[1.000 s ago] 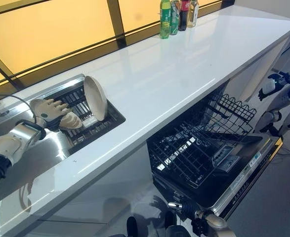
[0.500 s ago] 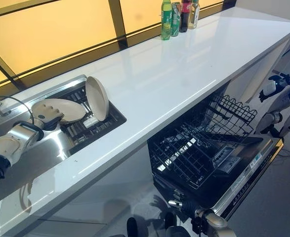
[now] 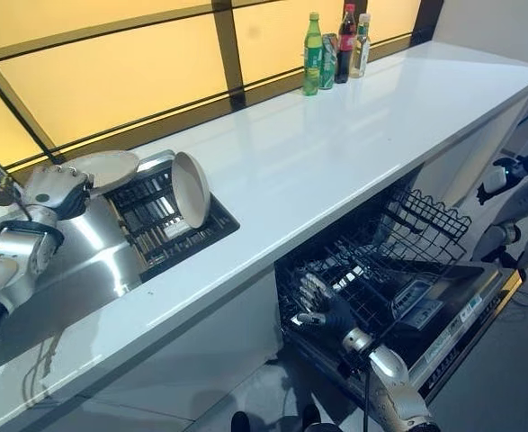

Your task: Pick up plates and place into dishwasher.

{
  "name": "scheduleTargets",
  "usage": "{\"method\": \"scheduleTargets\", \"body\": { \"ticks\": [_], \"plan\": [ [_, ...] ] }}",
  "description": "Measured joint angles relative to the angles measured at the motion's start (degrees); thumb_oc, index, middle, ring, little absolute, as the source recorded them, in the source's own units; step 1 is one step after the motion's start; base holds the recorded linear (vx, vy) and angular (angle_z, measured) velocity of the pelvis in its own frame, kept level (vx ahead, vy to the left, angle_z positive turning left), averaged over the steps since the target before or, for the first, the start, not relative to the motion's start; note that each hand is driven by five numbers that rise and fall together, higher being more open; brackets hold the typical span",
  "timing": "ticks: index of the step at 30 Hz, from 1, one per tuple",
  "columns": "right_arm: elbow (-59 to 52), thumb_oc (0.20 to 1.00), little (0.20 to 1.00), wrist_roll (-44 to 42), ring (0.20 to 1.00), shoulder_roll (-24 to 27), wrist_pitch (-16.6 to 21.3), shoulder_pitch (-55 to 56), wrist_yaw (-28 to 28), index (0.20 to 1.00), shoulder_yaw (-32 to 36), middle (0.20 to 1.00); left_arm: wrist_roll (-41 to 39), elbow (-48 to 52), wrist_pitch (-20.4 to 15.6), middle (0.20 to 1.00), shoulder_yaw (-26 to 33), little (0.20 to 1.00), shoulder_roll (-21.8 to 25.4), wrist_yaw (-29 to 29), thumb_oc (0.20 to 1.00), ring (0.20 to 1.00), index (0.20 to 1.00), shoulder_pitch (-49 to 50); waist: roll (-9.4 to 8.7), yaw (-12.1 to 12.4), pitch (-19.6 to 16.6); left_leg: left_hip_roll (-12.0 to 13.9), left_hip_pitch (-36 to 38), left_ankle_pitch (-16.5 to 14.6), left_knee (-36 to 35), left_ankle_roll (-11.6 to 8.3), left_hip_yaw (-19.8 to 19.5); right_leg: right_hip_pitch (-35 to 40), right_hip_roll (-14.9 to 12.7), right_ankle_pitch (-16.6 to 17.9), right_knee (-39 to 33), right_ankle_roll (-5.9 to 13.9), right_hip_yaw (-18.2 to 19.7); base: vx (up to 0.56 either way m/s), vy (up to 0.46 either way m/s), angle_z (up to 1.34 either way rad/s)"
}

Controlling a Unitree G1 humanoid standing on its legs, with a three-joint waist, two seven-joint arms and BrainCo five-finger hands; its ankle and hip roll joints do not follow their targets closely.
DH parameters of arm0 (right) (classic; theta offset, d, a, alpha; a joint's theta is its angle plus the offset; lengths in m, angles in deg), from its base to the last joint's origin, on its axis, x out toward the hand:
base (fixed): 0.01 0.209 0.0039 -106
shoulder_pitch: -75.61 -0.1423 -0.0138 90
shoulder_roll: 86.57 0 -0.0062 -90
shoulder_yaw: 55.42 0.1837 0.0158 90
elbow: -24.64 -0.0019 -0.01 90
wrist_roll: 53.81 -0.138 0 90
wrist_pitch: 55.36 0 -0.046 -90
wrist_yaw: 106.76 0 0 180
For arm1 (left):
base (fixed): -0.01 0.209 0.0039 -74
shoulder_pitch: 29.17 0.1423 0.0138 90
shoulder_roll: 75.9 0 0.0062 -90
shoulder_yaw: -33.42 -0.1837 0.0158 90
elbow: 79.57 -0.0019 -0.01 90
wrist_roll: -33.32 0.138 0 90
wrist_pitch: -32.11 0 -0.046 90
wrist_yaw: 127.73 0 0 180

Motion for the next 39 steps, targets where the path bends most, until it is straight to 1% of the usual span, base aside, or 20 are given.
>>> {"method": "scheduleTargets", "body": {
  "ticks": [1,2,3,4,5,7,10,12,14,17,19,20,23,26,27,30,34,37,39],
  "plan": [
    [-2.41,1.000,1.000,-0.02,1.000,0.16,1.80,-0.43,0.03,1.000,1.18,1.000,-0.26,1.11,-0.23,0.200,0.46,0.200,0.00,-1.37,0.200,0.200,0.200,0.89,-0.09,0.47,-0.10,0.02,0.45,-0.01,0.00,0.00,-0.02,0.35,0.01,-0.08,0.00,-0.09,0.00,0.00,-0.045,0.04],
    [-3.50,1.000,1.000,0.35,1.000,0.28,2.33,-1.23,0.41,1.000,1.85,1.000,-0.32,1.82,-0.39,0.200,1.42,0.200,-0.13,-2.26,0.200,0.200,0.200,2.12,-0.16,1.29,-0.46,0.05,0.49,-0.06,-0.01,0.06,-0.25,0.74,0.01,-0.12,0.00,-0.06,-0.22,0.00,-0.053,0.08],
    [-4.49,1.000,1.000,0.84,1.000,0.65,3.42,-2.04,1.10,1.000,2.49,1.000,-0.34,2.63,-0.51,0.200,2.02,0.200,-0.29,-3.21,0.200,0.200,0.200,3.18,-0.21,1.07,-1.11,-0.04,0.38,-0.06,-0.01,0.06,-0.59,0.58,-0.04,-0.22,0.01,-0.02,-0.39,0.00,-0.051,0.09],
    [-5.88,1.000,1.000,1.93,1.000,1.22,4.30,-3.01,2.27,1.000,3.31,1.000,-0.33,4.33,-0.88,0.200,3.19,0.200,-0.36,-3.56,0.200,0.200,0.200,4.51,-0.29,2.05,-1.55,-0.07,0.45,-0.06,0.00,0.06,-0.69,0.73,-0.04,-0.22,0.00,-0.01,-0.43,0.00,-0.051,0.07],
    [-7.57,1.000,1.000,3.06,1.000,1.97,5.21,-3.65,3.55,1.000,4.14,1.000,-0.32,6.55,-1.36,0.200,5.23,0.200,-0.70,-3.89,0.200,0.200,0.200,5.95,-0.40,2.28,-1.68,-0.09,0.51,-0.06,0.00,0.06,-0.73,0.81,-0.05,-0.22,0.00,-0.02,-0.44,-0.01,-0.046,0.07],
    [-10.76,1.000,1.000,6.44,1.000,3.61,8.13,-5.24,6.90,1.000,6.45,1.000,-0.26,10.54,-2.61,0.200,7.27,0.200,-0.77,-4.84,0.200,0.200,0.200,7.62,-0.62,3.63,-2.15,-0.13,0.55,-0.06,0.01,0.07,-0.92,0.96,-0.08,-0.25,0.00,0.02,-0.56,-0.01,-0.042,0.07],
    [-14.12,1.000,1.000,15.93,1.000,8.23,11.65,-9.94,13.76,1.000,8.91,1.000,-0.21,16.05,-4.83,0.200,8.51,0.200,-0.78,-4.86,0.200,0.200,0.200,7.86,-0.99,4.59,-2.56,-0.26,0.59,-0.14,0.01,0.20,-1.08,1.13,-0.21,-0.21,0.00,0.09,-0.68,-0.02,-0.052,0.03],
    [-14.72,1.000,1.000,24.66,1.000,12.63,13.21,-14.08,20.54,1.000,9.71,1.000,-0.52,20.15,-7.39,0.200,8.52,0.200,-1.16,-4.25,0.200,0.200,0.200,7.65,-1.33,5.15,-3.14,-0.32,0.63,-0.14,0.01,0.23,-1.16,1.22,-0.23,-0.19,0.00,0.11,-0.70,-0.01,-0.069,0.01],
    [-14.66,1.000,1.000,32.98,1.000,16.95,13.25,-18.87,27.34,1.000,9.66,1.000,-1.27,23.72,-10.28,0.200,8.36,0.200,-2.07,-2.39,0.200,0.200,0.200,7.29,-1.70,5.21,-3.82,-0.34,0.68,-0.11,0.01,0.25,-1.55,1.42,-0.23,-0.25,0.00,0.11,-1.08,-0.01,-0.080,0.08],
    [-14.20,1.000,1.000,44.04,1.000,20.35,12.03,-25.85,36.44,1.000,8.75,1.000,-3.08,25.95,-14.42,0.200,6.92,0.200,-2.65,0.56,0.200,0.200,0.200,4.85,-2.21,5.35,-4.21,-0.35,0.67,0.09,0.03,0.24,-2.50,1.65,-0.14,-0.27,0.00,0.09,-1.68,0.00,-0.080,0.09],
    [-13.87,1.000,1.000,50.76,1.000,26.77,9.46,-32.70,40.09,1.000,4.99,1.000,-5.83,26.15,-17.07,0.200,4.05,0.200,-3.02,2.83,0.200,0.200,0.200,1.13,-2.32,5.38,-4.28,-0.45,0.72,0.34,0.03,0.15,-3.19,1.97,-0.20,-0.30,-0.01,0.10,-2.24,0.01,-0.056,0.14],
    [-13.16,1.000,1.000,53.10,1.000,29.09,8.40,-35.87,41.09,1.000,3.16,1.000,-7.48,26.66,-18.58,0.200,3.48,0.200,-3.00,3.84,0.200,0.200,0.200,0.10,-2.50,5.33,-4.39,-0.43,0.78,0.53,0.03,-0.11,-3.31,2.02,-0.16,-0.31,-0.02,0.10,-2.29,0.02,-0.040,0.07],
    [-9.81,1.000,1.000,56.14,1.000,32.40,5.28,-41.99,42.74,1.000,-1.42,1.000,-12.68,28.30,-22.93,0.200,1.66,0.200,-3.00,6.30,0.200,0.200,0.200,-2.42,-3.33,5.57,-4.89,-0.42,1.08,0.57,0.03,-0.17,-3.82,2.53,-0.11,-0.40,-0.02,0.05,-2.61,0.03,-0.033,0.05],
    [-6.32,1.000,1.000,56.15,1.000,32.77,3.38,-44.94,42.64,1.000,-5.05,1.000,-17.10,29.33,-25.70,0.200,-1.19,0.200,-2.98,9.27,0.200,0.200,0.200,-5.26,-3.97,6.65,-5.29,-0.41,1.49,0.37,0.03,0.13,-3.96,2.99,-0.10,-0.51,-0.01,-0.08,-2.70,0.04,-0.036,0.02],
    [-5.58,1.000,1.000,56.14,1.000,32.79,3.09,-45.06,42.61,1.000,-5.38,1.000,-18.06,29.97,-26.66,0.200,-1.72,0.200,-2.96,9.91,0.200,0.200,0.200,-5.78,-4.16,6.79,-5.41,-0.42,1.43,0.37,0.03,0.13,-4.04,2.99,-0.10,-0.51,-0.01,-0.08,-2.77,0.05,-0.034,0.04],
    [-2.37,1.000,1.000,56.16,1.000,32.81,2.62,-47.04,42.45,1.000,-9.32,1.000,-21.18,30.47,-29.05,0.200,-3.93,0.200,-2.75,11.58,0.200,0.200,0.200,-7.19,-4.35,6.99,-5.53,-0.47,1.25,0.36,0.02,0.14,-4.25,3.31,-0.14,-0.59,-0.01,-0.17,-3.03,0.04,-0.030,0.06],
    [0.22,1.000,1.000,56.24,1.000,32.76,1.52,-50.18,41.53,1.000,-13.64,1.000,-24.20,30.46,-30.28,0.200,-7.42,0.200,-2.38,13.05,0.200,0.200,0.200,-10.71,-4.75,7.19,-5.85,-0.62,0.60,0.49,0.06,-0.05,-5.44,2.79,-0.17,-0.79,-0.01,-0.42,-3.74,0.04,-0.021,0.12],
    [1.37,1.000,1.000,56.21,1.000,32.76,1.35,-51.68,39.49,1.000,-15.88,1.000,-25.32,30.44,-30.88,0.200,-7.89,0.200,-2.28,13.64,0.200,0.200,0.200,-11.80,-4.77,7.56,-6.06,-0.63,0.62,0.59,0.07,-0.06,-5.52,2.79,-0.16,-0.63,0.00,-0.16,-3.83,0.02,-0.004,0.02],
    [2.51,1.000,1.000,56.13,1.000,32.78,0.58,-52.47,38.74,1.000,-17.41,1.000,-26.34,30.33,-30.69,0.200,-8.62,0.200,-2.17,13.82,0.200,0.200,0.200,-12.44,-4.82,8.03,-6.32,-0.65,0.64,0.63,0.07,0.00,-5.54,2.81,-0.16,-0.70,0.01,-0.10,-3.83,0.00,0.000,0.00]
  ]
}}
